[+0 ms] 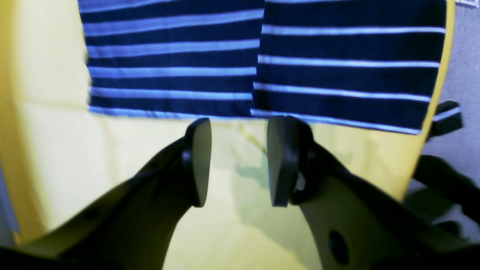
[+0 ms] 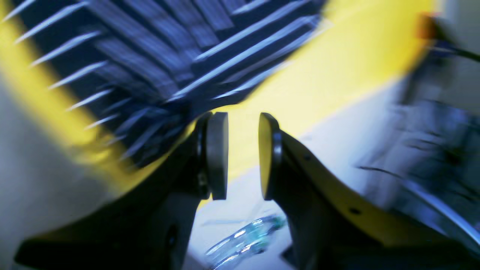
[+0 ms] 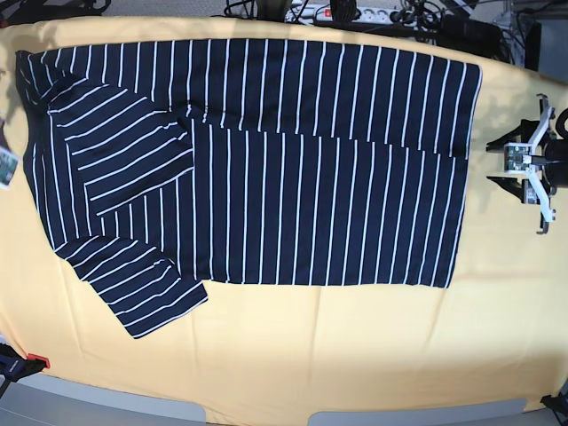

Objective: Fold the T-shirt properly
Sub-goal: 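Release the shirt and move the left gripper toward the hem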

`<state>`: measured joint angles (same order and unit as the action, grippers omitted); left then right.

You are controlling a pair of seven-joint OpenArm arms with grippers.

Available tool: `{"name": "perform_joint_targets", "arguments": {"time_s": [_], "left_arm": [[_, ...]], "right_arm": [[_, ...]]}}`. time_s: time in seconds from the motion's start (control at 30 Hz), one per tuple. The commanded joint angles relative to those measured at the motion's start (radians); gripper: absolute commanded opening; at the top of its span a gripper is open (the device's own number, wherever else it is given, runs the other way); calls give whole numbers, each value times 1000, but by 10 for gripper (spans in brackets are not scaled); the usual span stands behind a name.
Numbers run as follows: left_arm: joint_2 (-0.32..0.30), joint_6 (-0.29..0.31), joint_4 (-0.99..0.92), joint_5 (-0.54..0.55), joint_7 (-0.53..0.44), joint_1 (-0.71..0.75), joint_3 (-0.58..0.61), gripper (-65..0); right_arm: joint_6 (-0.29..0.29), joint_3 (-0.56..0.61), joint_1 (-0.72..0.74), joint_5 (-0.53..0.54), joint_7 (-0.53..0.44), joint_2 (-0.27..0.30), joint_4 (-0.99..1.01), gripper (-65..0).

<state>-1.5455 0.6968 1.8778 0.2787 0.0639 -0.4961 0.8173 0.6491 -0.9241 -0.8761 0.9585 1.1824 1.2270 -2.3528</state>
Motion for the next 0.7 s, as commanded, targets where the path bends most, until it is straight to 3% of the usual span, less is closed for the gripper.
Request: {"name": "perform_joint_targets", "arguments": {"time_s": [0.0, 0.1, 0.2, 0.3, 0.37, 0.53, 0.67], "left_arm": [[-8, -40, -3, 42, 16, -18, -13, -402], [21, -154, -42, 111, 96, -17, -13, -394], [96, -259, -119, 138, 102, -18, -13, -350], [174, -330, -217, 171, 102, -20, -16, -307], [235, -356, -304, 208, 103, -20, -32, -307], [433, -343, -593, 364, 103, -20, -192, -307], [600, -221, -842, 499, 138, -21, -387, -307]], "right_arm": [[-22, -13, 19, -54, -34, 17, -3, -482], [-82, -13, 48, -201, -111, 17, 63, -451], [-124, -13, 68, -289, -190, 17, 159, -339], [-118, -13, 71, -309, -263, 17, 255, -240], [-98, -13, 71, -309, -299, 17, 317, -228], [-95, -13, 71, -309, -334, 17, 413, -228], [-156, -13, 70, -337, -327, 16, 424, -228]]}}
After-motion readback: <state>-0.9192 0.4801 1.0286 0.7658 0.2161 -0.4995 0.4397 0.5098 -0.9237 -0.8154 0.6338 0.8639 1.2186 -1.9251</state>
